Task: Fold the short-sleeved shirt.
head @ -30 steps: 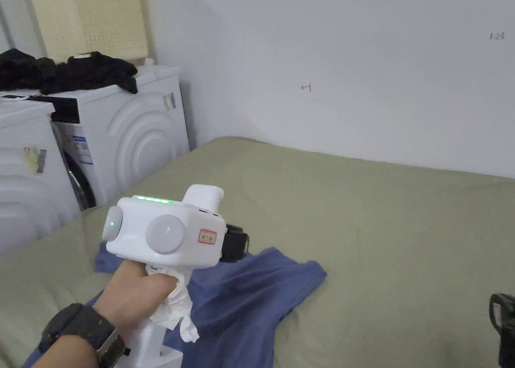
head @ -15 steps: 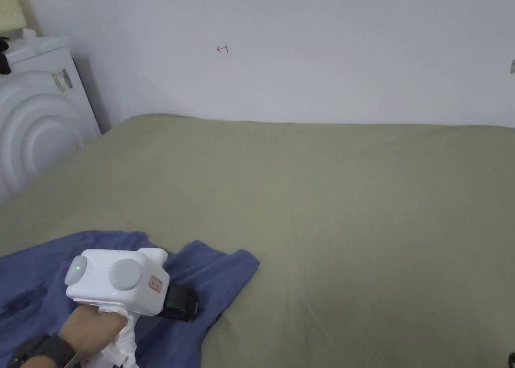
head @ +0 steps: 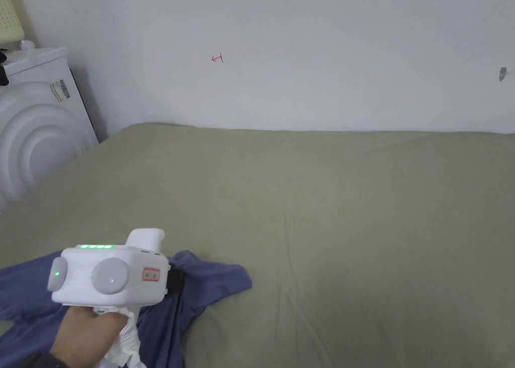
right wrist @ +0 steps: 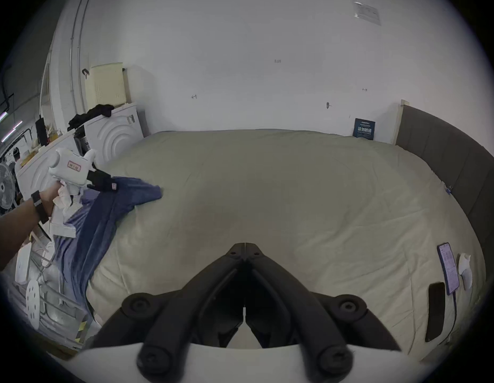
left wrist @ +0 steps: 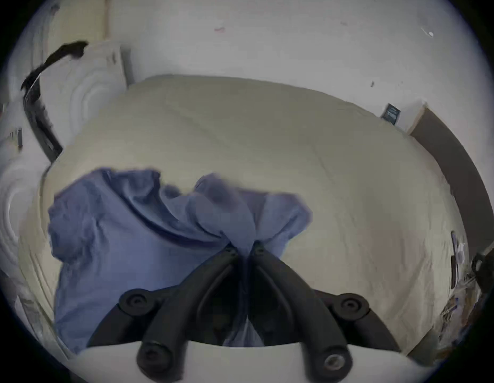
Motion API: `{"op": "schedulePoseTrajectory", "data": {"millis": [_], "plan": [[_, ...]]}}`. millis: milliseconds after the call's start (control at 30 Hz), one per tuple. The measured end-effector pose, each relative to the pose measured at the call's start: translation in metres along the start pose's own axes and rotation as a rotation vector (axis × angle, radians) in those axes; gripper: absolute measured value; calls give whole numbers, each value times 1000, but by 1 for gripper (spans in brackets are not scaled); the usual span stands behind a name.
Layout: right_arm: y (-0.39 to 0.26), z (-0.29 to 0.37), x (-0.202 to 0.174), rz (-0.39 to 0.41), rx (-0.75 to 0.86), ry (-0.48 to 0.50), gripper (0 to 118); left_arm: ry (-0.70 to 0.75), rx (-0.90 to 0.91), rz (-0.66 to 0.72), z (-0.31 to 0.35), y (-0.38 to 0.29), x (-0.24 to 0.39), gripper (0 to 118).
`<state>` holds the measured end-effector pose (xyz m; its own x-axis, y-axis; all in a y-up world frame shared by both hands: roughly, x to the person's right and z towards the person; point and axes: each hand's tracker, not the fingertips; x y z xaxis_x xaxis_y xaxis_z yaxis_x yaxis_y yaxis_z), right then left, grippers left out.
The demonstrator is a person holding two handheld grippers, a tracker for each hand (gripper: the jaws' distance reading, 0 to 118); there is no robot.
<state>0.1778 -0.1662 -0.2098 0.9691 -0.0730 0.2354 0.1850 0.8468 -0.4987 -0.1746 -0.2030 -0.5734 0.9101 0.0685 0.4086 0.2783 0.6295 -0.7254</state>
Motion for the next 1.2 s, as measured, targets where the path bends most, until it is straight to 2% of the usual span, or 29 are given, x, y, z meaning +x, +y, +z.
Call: {"op": "schedulePoseTrajectory", "data": {"millis": [100,267,333,500,667,767,800,833,867,900,933,1000,1067,1167,1200], "plan": [[2,14,12,-33,25,-5,2,-147,74,11,9,20,43,2],[6,41,33,-59,67,-54,2,-305,128,-158,1,64,162,2],[7,57,45,-75,92,-95,2,-414,132,-193,-1,76,221,2],[11,88,78,-103,128,-223,2,-676,119,-416,1,75,372,2],[6,107,102,-124,130,-287,2,-809,11,-579,-8,32,490,2],[0,113,110,-130,120,-308,2,-764,-66,-645,-26,-1,527,4],[-1,114,113,-133,116,-312,2,-721,-54,-661,-32,-12,531,16],[-3,116,115,-137,115,-316,2,-677,-38,-660,-37,-19,532,47],[-4,116,117,-138,115,-317,2,-629,-42,-622,-40,-23,530,92],[-6,116,120,-139,114,-319,2,-575,-83,-565,-45,-24,523,118],[-7,115,123,-141,110,-316,2,-587,-119,-512,-45,-24,511,115],[-7,110,128,-150,101,-306,3,-733,-98,-353,-30,-13,475,99],[-6,103,131,-155,92,-300,3,-690,10,-290,-2,-5,433,97],[-2,99,130,-156,96,-282,3,-585,156,-264,59,-1,353,78],[0,98,128,-151,99,-274,3,-531,208,-240,82,-4,320,59]]}}
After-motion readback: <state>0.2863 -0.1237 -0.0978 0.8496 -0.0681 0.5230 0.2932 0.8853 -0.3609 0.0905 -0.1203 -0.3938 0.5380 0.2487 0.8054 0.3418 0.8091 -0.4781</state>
